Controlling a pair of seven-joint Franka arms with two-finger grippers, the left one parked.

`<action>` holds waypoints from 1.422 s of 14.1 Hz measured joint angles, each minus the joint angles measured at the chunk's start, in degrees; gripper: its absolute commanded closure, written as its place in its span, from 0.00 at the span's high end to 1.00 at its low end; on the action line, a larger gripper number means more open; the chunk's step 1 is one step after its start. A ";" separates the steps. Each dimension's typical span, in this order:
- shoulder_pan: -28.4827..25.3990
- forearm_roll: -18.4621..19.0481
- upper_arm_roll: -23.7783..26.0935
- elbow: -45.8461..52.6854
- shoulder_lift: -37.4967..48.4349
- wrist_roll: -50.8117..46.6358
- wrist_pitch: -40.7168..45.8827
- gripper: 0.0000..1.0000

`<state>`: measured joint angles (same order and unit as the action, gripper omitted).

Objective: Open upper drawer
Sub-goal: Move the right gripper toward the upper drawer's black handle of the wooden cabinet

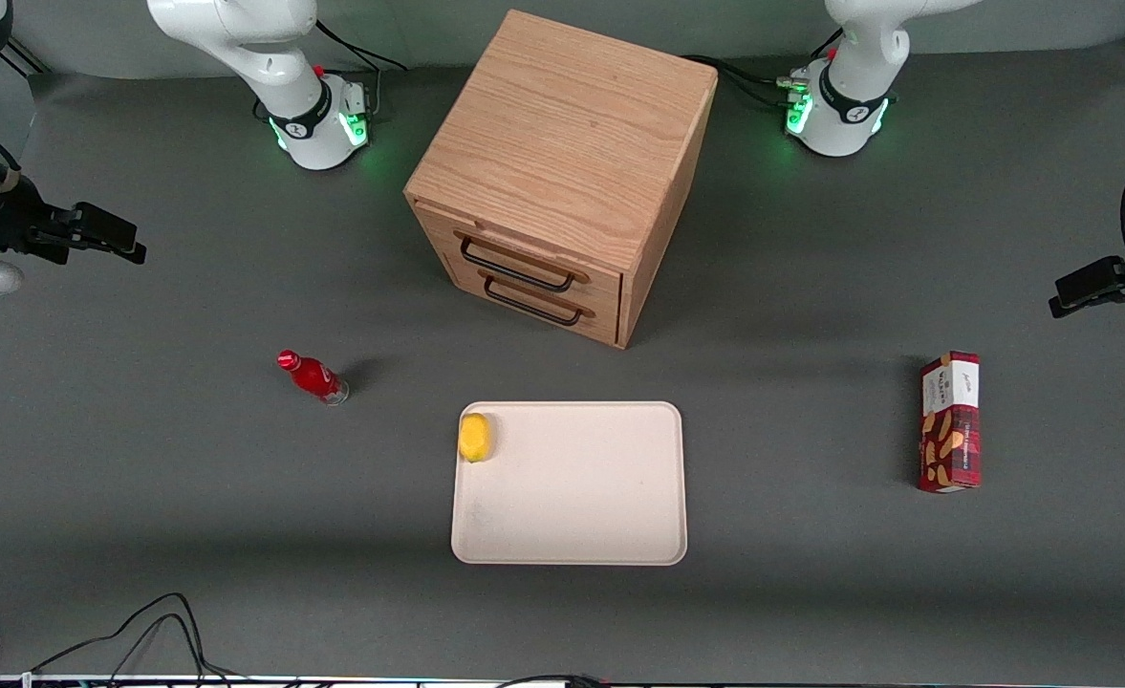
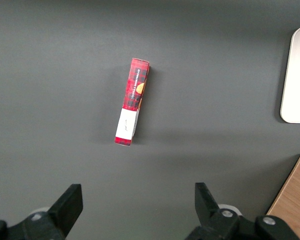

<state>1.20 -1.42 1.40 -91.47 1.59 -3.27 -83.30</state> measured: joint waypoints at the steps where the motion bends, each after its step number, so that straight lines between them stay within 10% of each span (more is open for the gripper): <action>1: -0.05 0.00 -0.14 0.00 -0.06 0.00 0.00 1.00; 14: -2.49 -0.15 0.82 6.77 -6.40 0.41 -1.13 1.00; 20: -7.56 -5.75 1.94 13.53 -15.61 0.41 -3.88 1.00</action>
<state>-6.36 -7.17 3.34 -77.94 -14.01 -2.86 -87.18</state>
